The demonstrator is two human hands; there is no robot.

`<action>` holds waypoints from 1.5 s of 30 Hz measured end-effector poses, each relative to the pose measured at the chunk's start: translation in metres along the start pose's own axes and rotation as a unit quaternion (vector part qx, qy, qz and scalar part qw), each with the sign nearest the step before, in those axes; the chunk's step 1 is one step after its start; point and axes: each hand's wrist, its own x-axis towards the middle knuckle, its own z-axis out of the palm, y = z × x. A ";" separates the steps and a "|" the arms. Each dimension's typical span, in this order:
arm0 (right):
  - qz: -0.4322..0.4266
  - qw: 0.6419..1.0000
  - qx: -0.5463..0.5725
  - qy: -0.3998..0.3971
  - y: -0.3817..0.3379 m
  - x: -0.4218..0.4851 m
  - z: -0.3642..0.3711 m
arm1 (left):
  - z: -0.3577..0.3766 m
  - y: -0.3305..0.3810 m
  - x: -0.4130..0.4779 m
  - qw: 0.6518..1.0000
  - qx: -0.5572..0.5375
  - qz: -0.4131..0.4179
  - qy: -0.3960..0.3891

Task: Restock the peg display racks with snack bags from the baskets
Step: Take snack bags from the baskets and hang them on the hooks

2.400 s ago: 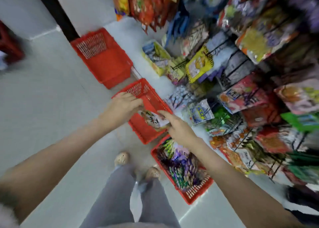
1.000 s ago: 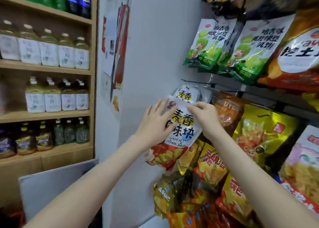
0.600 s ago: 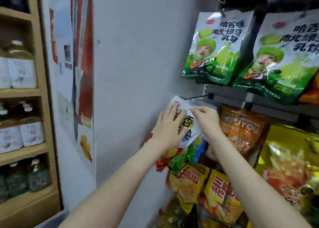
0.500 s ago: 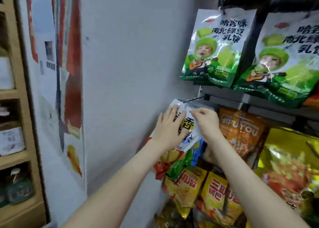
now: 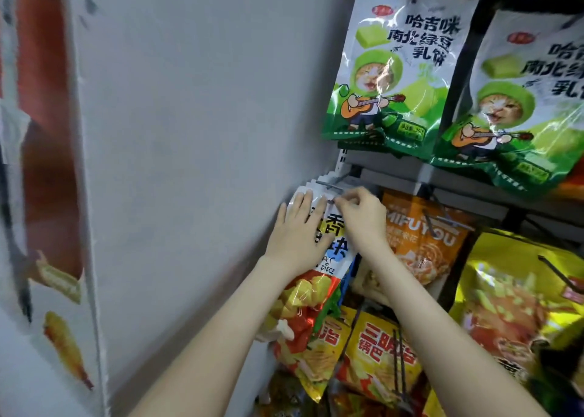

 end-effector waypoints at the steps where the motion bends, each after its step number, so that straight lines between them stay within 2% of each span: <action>1: -0.056 0.995 -0.078 0.041 0.004 -0.002 0.001 | 0.002 0.000 0.003 1.000 -0.008 0.000 -0.008; 3: -0.182 0.944 -0.253 0.108 0.018 -0.009 0.006 | 0.004 -0.001 0.010 1.000 -0.020 -0.002 -0.018; 4: -0.222 0.922 -0.296 0.116 0.026 -0.014 0.008 | 0.004 -0.001 0.014 0.999 -0.026 -0.004 -0.020; 6: -0.251 0.908 -0.327 0.081 0.038 -0.022 0.012 | 0.005 -0.002 0.021 0.999 -0.037 -0.011 -0.025; 13: -0.172 0.921 -0.335 -0.097 0.047 -0.011 0.003 | 0.009 0.009 0.043 0.998 -0.030 -0.033 -0.050; 16: -0.150 0.937 -0.288 -0.130 0.041 -0.010 -0.004 | 0.010 0.011 0.041 0.996 -0.063 -0.036 -0.050; 18: -0.174 0.947 -0.241 -0.121 0.039 -0.013 -0.006 | 0.012 0.008 0.034 0.994 -0.103 -0.032 -0.006; 19: -0.184 0.950 -0.219 -0.123 0.038 -0.016 -0.007 | 0.013 0.006 0.030 0.989 -0.140 -0.031 0.040; 22: -0.177 0.956 -0.189 -0.136 0.036 -0.026 -0.009 | 0.007 0.006 0.016 0.949 -0.272 -0.035 0.153; 23: -0.176 0.956 -0.192 -0.135 0.035 -0.029 -0.010 | 0.006 0.006 0.011 0.950 -0.271 -0.035 0.154; 26: -0.184 0.951 -0.215 -0.120 0.032 -0.036 -0.010 | 0.004 0.005 0.000 0.981 -0.170 -0.024 0.085; 29: -0.195 0.947 -0.229 -0.111 0.031 -0.040 -0.009 | 0.007 0.007 -0.005 0.992 -0.115 -0.012 0.039; 37: -0.210 0.938 -0.261 -0.091 0.035 -0.058 -0.010 | 0.008 0.018 -0.018 0.996 -0.027 -0.030 0.076; 45: -0.230 0.939 -0.225 -0.123 0.044 -0.091 -0.033 | 0.002 0.040 -0.043 0.993 -0.019 -0.076 0.085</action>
